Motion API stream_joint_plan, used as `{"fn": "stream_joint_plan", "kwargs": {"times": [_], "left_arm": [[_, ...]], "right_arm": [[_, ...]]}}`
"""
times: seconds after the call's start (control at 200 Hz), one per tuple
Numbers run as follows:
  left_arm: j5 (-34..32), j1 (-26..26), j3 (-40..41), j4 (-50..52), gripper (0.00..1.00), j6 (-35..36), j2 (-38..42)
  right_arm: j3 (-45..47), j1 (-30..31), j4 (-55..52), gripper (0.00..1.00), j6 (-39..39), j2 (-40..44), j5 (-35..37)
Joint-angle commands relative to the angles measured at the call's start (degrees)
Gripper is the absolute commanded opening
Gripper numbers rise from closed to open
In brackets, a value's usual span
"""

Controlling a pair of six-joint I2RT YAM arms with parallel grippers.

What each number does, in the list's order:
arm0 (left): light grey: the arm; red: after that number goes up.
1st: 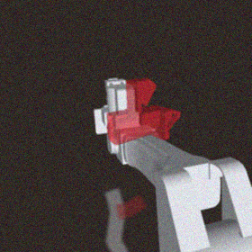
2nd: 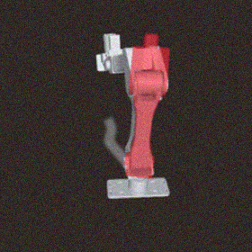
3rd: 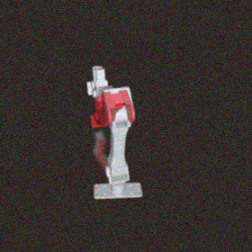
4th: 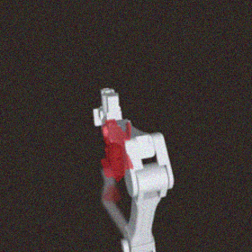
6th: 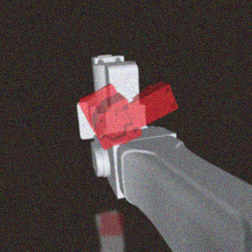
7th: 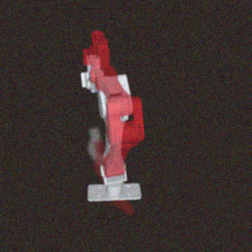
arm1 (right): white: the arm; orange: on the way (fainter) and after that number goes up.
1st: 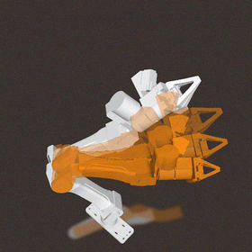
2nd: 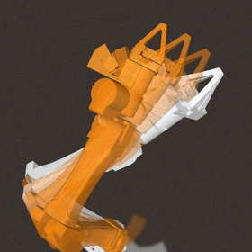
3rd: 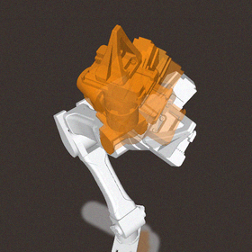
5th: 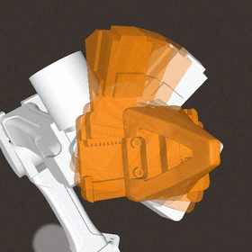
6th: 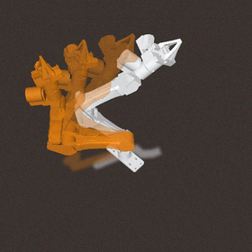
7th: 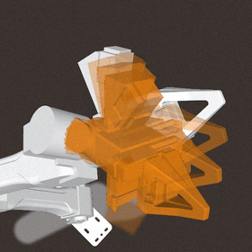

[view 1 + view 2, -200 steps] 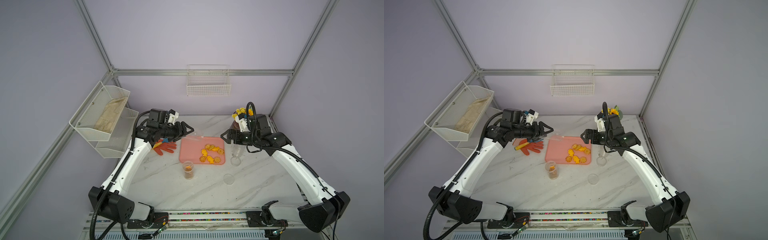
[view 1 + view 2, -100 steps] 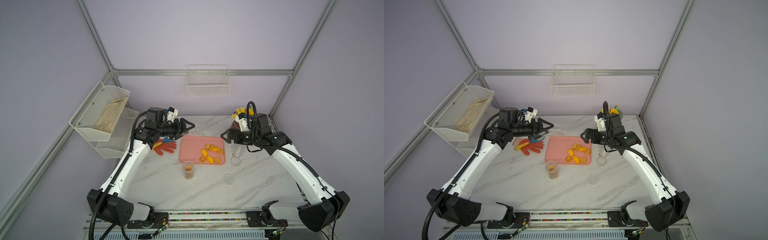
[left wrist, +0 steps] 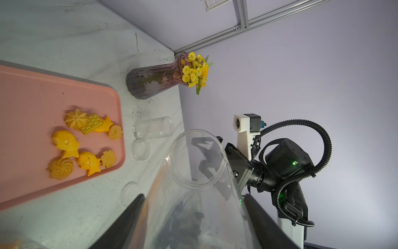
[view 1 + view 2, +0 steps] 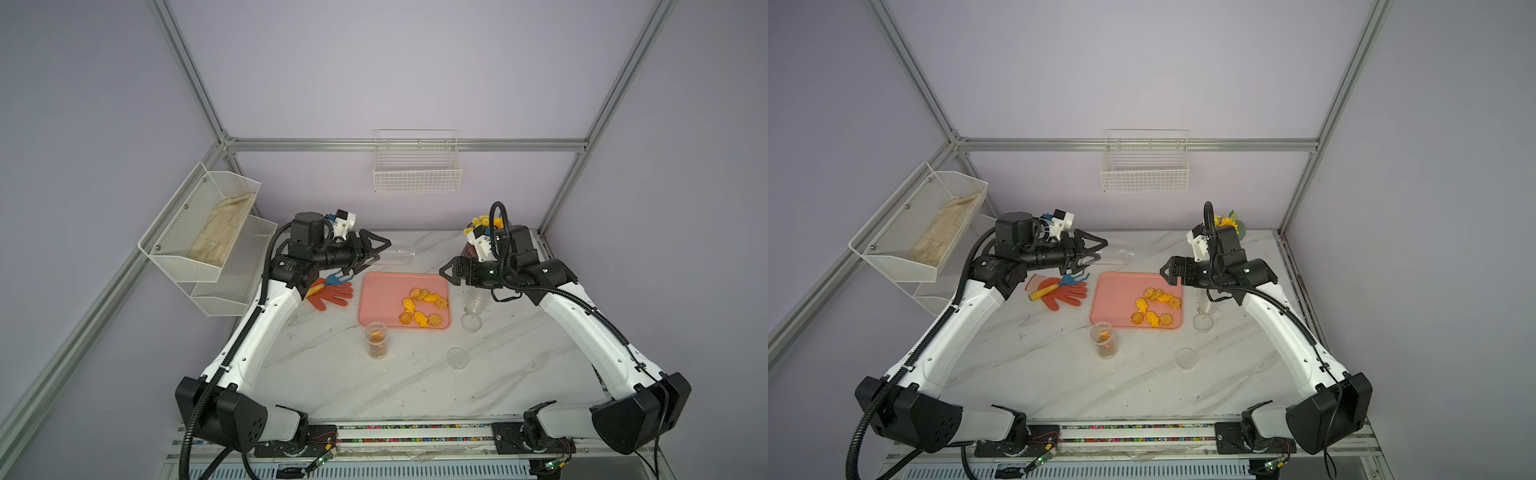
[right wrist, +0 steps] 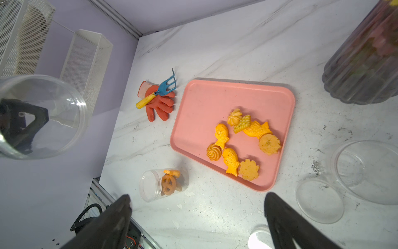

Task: Pour the cookies out of the jar
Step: Place the jar at the center of the board.

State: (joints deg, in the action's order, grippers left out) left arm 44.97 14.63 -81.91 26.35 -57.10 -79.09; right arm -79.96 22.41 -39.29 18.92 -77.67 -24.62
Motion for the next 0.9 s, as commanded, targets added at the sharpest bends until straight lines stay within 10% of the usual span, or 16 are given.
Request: {"fn": "stream_joint_plan", "kwargs": {"times": [0.0,0.895], "left_arm": [[2.29,-0.57,3.00,-6.48,0.67,-3.54,0.60],[7.80,-0.84,10.26,-23.88,0.68,-14.86,0.70]], "right_arm": [[-1.97,-0.30,-0.52,0.97,-0.54,-0.53,-1.36],[-8.29,2.03,0.24,0.97,-1.36,-4.23,-13.39]]}}
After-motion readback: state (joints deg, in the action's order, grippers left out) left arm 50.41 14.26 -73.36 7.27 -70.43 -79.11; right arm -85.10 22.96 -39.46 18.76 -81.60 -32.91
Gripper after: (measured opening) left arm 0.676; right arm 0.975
